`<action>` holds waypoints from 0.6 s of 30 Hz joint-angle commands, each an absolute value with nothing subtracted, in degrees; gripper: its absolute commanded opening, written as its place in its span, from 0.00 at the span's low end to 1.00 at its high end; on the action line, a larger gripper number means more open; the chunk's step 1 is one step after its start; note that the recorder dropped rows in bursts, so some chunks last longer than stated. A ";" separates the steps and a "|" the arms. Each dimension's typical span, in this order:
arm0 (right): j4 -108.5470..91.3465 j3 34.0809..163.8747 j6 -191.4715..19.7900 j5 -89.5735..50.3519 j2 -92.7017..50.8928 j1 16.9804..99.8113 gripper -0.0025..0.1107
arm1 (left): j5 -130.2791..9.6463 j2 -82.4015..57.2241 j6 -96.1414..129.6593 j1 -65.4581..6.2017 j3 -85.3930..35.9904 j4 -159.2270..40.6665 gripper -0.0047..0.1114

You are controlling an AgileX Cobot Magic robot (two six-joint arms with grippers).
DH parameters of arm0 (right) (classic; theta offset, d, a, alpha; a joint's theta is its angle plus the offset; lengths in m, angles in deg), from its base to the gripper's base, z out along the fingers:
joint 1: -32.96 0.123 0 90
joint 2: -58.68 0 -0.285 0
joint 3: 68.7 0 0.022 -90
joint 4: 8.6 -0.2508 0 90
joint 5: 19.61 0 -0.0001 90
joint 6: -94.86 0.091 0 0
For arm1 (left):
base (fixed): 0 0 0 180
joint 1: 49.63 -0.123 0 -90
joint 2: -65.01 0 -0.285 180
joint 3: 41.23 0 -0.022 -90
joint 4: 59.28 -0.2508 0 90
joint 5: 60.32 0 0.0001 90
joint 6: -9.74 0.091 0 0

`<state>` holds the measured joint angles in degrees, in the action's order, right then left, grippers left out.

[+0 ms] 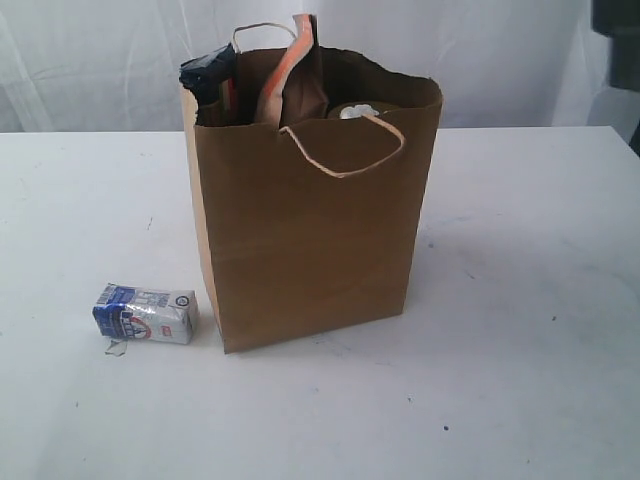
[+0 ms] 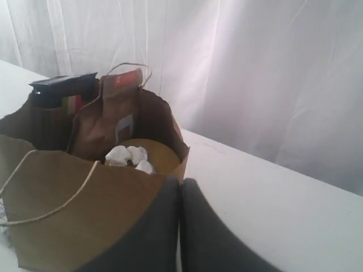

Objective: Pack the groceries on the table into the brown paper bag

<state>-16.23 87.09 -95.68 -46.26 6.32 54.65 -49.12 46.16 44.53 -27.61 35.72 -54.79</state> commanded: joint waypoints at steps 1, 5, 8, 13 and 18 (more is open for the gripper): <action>-15.59 84.27 -94.62 -49.98 14.67 54.35 0.02 | -49.19 46.59 44.20 -27.75 35.99 -54.62 0.04; -15.59 83.11 -93.47 -59.99 20.57 54.35 0.02 | -49.19 46.59 44.20 -27.75 35.99 -54.62 0.04; -14.94 81.39 -93.47 -61.86 22.31 54.35 0.02 | -49.19 46.59 44.20 -27.75 35.99 -54.62 0.04; -13.89 78.83 -93.47 -60.05 22.57 54.35 0.02 | -49.19 46.59 44.20 -27.75 35.99 -54.62 0.04; -3.65 72.52 -93.47 -45.77 22.71 54.35 0.02 | -49.19 46.59 44.20 -27.75 35.99 -54.62 0.04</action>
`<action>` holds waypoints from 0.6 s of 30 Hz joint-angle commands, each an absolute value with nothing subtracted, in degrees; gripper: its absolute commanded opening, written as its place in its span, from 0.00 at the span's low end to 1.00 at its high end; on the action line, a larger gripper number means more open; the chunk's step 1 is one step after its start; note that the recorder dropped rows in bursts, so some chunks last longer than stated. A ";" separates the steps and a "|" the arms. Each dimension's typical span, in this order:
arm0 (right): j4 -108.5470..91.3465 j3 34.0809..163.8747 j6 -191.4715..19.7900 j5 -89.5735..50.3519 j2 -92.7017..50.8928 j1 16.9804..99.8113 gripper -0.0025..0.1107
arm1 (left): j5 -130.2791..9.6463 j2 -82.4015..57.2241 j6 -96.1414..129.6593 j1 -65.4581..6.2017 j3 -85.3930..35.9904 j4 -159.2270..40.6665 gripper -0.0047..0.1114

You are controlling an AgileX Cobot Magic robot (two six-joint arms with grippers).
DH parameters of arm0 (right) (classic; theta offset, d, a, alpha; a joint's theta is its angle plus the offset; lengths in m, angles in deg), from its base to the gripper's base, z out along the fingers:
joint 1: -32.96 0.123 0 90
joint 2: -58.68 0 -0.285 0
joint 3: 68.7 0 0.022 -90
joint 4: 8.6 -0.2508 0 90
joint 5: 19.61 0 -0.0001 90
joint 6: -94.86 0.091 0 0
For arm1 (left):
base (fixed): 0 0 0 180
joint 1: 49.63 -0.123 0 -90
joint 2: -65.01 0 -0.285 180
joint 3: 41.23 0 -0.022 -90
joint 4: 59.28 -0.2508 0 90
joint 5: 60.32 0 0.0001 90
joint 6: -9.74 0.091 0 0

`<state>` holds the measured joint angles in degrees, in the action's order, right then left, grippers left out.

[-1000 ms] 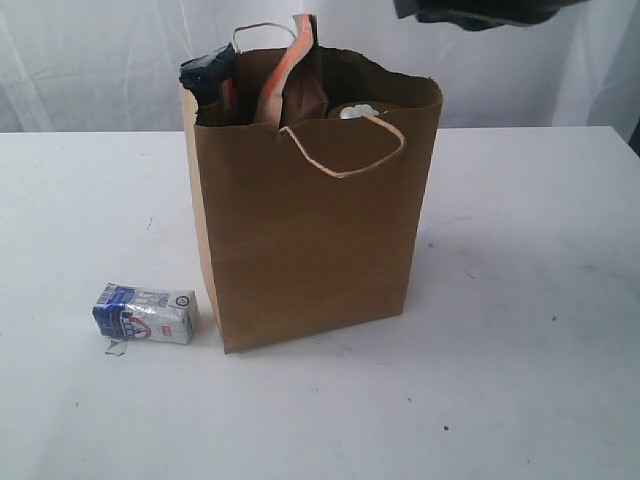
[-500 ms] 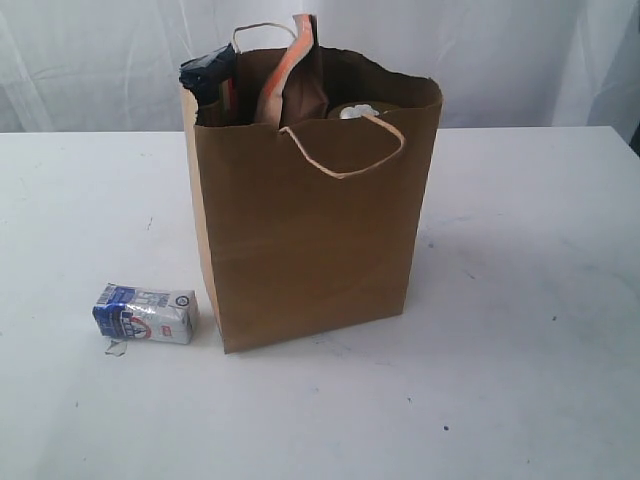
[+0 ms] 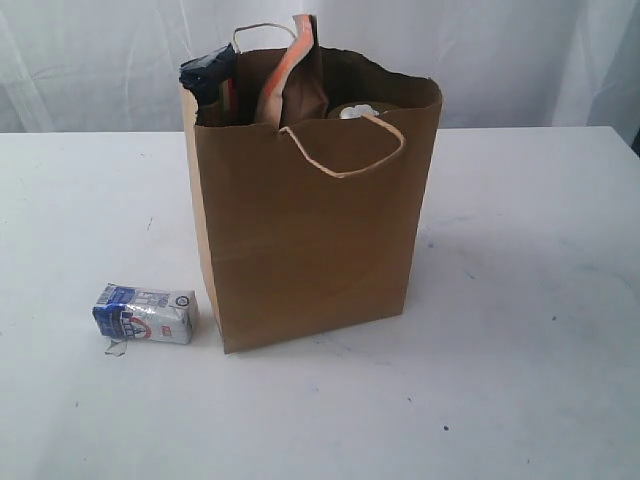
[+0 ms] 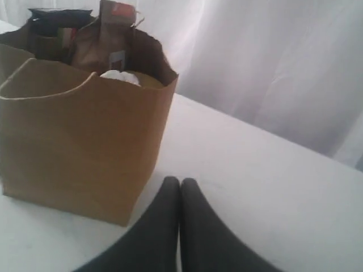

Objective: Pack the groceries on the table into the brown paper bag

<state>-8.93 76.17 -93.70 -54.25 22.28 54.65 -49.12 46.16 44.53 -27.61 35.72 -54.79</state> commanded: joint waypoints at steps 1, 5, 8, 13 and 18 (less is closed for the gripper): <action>-3.49 69.12 -93.47 -41.32 22.71 54.35 0.02 | -49.19 46.59 44.20 -27.75 35.99 -54.62 0.04; -5.58 54.35 -93.47 -33.77 25.80 54.35 0.02 | -49.19 46.59 44.20 -27.75 35.99 -54.62 0.04; -5.96 45.59 -93.47 -33.67 33.21 54.06 0.02 | -49.19 46.59 44.20 -27.75 35.99 -54.62 0.04; -5.96 36.48 -93.47 -31.80 43.27 51.56 0.02 | -49.19 46.59 44.20 -27.75 35.99 -54.62 0.04; -6.06 34.08 -93.47 -31.53 49.10 48.91 0.02 | -49.19 46.59 44.20 -27.75 35.99 -54.62 0.04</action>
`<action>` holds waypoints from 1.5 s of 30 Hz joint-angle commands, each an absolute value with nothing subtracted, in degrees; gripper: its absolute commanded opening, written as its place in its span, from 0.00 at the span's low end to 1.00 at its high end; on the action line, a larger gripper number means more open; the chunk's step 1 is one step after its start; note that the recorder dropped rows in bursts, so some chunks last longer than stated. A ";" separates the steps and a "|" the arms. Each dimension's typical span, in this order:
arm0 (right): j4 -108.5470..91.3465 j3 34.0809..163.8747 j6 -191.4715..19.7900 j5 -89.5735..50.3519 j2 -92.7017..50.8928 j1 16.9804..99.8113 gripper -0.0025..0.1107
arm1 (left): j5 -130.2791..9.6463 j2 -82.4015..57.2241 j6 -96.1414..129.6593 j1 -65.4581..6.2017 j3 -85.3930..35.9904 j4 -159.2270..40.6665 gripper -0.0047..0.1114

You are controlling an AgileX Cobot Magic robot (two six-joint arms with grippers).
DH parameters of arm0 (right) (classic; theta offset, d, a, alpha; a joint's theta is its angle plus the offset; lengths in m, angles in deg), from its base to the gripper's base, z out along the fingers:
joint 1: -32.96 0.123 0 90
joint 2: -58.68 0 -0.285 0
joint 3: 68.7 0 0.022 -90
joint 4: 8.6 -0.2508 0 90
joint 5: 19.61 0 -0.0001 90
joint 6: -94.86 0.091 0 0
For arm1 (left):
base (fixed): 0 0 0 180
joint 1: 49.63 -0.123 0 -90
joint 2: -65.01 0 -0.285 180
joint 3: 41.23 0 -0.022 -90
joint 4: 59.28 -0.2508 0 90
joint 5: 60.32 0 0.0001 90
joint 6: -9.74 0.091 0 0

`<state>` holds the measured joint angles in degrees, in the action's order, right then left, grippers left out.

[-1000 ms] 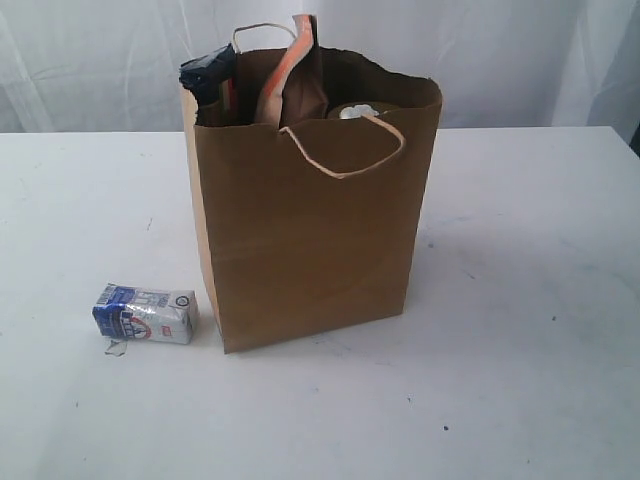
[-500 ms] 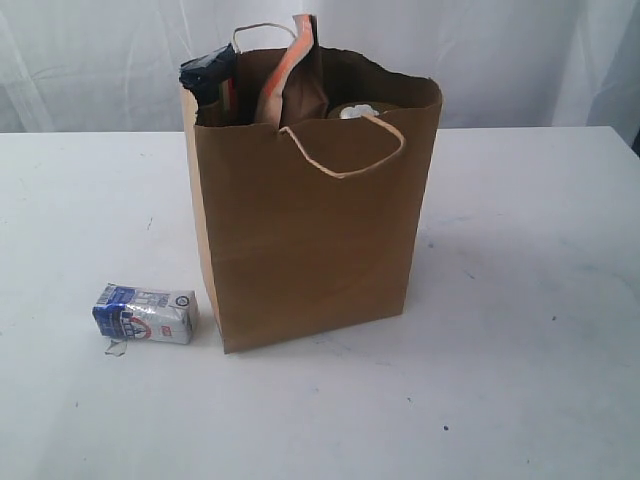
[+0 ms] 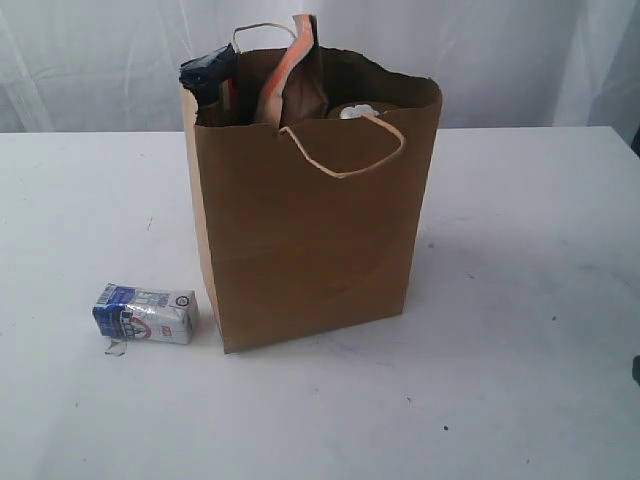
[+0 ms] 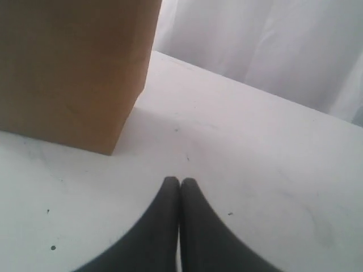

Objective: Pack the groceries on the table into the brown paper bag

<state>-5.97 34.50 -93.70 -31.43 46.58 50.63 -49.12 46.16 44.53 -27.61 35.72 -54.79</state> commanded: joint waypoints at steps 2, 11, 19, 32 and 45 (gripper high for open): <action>-6.06 34.08 -93.47 -31.53 50.69 47.76 0.02 | -49.19 46.59 44.20 -27.75 35.99 -54.62 0.04; -6.06 34.08 -93.47 -36.12 50.89 40.93 0.02 | -49.19 46.59 44.20 -27.75 35.99 -54.62 0.04; -6.06 34.08 -93.47 -36.26 50.89 40.93 0.02 | -49.19 46.59 44.20 -27.75 35.99 -54.62 0.04; -6.06 34.08 -93.47 -36.26 50.89 40.93 0.02 | -49.19 46.59 44.20 -27.75 35.99 -54.62 0.04; -6.06 34.08 -93.47 -36.25 50.89 40.93 0.02 | -49.53 46.59 44.20 -27.75 35.99 -54.62 0.04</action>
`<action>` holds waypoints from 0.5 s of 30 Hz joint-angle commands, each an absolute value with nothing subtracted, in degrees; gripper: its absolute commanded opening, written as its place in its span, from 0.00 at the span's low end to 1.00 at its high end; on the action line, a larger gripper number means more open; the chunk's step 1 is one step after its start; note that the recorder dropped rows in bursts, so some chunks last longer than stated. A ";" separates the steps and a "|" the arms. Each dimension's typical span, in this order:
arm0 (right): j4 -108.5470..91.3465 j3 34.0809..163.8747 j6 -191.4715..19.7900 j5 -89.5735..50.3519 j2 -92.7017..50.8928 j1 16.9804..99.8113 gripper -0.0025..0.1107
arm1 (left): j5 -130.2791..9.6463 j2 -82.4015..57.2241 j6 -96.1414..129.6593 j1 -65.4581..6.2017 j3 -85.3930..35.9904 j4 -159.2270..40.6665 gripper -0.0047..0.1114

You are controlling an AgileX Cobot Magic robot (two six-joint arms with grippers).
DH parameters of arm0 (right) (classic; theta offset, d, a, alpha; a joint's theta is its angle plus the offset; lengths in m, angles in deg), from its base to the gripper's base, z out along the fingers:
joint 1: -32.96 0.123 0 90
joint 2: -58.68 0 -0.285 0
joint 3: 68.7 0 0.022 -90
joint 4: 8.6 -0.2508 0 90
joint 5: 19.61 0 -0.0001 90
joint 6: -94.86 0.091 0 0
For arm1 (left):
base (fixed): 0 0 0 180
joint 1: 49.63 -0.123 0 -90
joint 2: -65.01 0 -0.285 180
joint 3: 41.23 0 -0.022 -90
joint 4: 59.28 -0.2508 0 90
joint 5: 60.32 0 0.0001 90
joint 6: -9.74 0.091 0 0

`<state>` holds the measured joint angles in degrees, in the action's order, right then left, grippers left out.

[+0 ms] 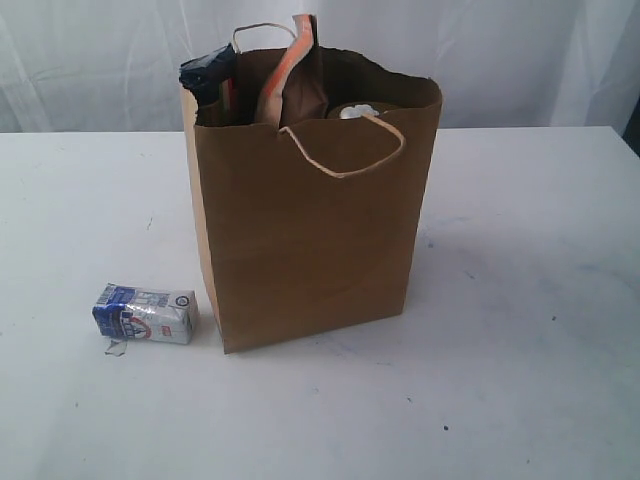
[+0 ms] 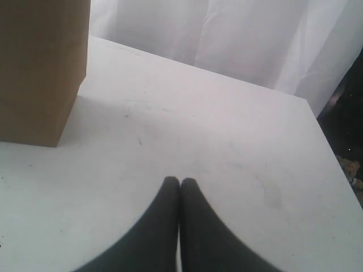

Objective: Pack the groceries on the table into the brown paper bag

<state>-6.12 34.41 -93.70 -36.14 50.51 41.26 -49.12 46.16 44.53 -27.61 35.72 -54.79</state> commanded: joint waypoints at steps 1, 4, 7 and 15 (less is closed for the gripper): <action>-6.06 34.08 -93.47 -36.25 50.89 40.93 0.02 | -50.06 46.59 44.20 -27.75 35.99 -54.62 0.04; -6.06 34.08 -93.47 -36.25 50.89 40.93 0.02 | -52.21 46.59 44.20 -27.75 35.99 -54.62 0.04; -6.06 34.08 -93.47 -36.25 50.89 40.93 0.02 | -52.61 46.59 44.20 -27.75 35.99 -54.62 0.04; -6.06 34.08 -93.47 -36.25 50.89 40.93 0.02 | -52.82 46.59 45.79 -27.75 35.99 -56.17 0.04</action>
<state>-6.12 34.41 -93.70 -36.17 50.51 41.26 -52.29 46.16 45.47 -27.61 35.72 -56.16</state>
